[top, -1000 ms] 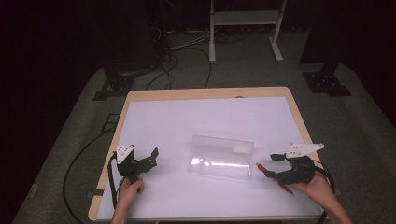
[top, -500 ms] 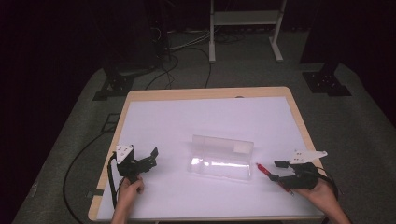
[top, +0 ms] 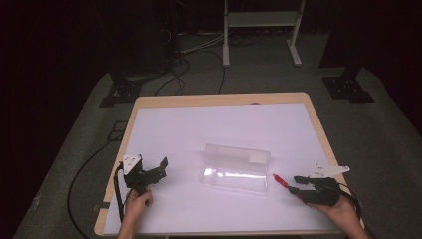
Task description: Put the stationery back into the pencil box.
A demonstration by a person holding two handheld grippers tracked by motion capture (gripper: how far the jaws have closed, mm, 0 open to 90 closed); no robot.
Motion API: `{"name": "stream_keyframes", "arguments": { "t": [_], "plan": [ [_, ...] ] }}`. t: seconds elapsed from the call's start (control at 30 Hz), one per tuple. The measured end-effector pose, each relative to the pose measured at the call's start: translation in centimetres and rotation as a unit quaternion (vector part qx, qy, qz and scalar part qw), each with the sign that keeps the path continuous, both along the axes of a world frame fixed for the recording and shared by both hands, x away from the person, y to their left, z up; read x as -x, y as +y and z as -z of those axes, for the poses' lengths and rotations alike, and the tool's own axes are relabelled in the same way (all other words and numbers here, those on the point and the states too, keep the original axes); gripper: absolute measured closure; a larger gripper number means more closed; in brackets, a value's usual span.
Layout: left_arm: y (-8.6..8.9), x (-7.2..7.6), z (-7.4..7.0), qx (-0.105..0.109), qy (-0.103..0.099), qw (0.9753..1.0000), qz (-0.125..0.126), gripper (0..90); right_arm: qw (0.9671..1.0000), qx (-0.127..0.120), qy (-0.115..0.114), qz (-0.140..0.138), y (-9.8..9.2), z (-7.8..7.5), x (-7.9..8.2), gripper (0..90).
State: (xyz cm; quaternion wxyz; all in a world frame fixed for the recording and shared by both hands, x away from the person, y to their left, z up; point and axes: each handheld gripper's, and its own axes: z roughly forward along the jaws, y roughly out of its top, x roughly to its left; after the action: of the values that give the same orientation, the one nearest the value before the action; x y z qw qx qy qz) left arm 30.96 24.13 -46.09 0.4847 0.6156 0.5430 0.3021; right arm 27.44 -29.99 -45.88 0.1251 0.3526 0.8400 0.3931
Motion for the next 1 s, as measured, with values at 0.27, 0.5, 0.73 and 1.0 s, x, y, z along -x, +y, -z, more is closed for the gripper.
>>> {"name": "stream_keyframes", "arguments": {
  "t": [0.27, 0.5, 0.73, 1.0],
  "plan": [
    [0.0, 0.0, 0.0, 0.000, 0.000, 1.0000, 0.000, 0.0, 0.9999, -0.001, 0.002, 0.015, -0.1, 0.8, 0.3, 57.7],
    [0.0, 0.0, 0.0, 0.000, 0.001, 1.0000, -0.001, 0.0, 0.9999, 0.003, 0.000, 0.015, -0.1, 1.2, 0.5, 62.8],
    [0.0, 0.0, 0.0, 0.000, 0.001, 1.0000, -0.001, 0.0, 0.9999, 0.012, -0.007, 0.010, 0.3, 1.3, 0.5, 66.5],
    [0.0, 0.0, 0.0, 0.002, 0.001, 1.0000, -0.001, 0.0, 0.9996, 0.021, -0.012, 0.014, 0.4, 1.6, 0.6, 71.9]
  ]
}}
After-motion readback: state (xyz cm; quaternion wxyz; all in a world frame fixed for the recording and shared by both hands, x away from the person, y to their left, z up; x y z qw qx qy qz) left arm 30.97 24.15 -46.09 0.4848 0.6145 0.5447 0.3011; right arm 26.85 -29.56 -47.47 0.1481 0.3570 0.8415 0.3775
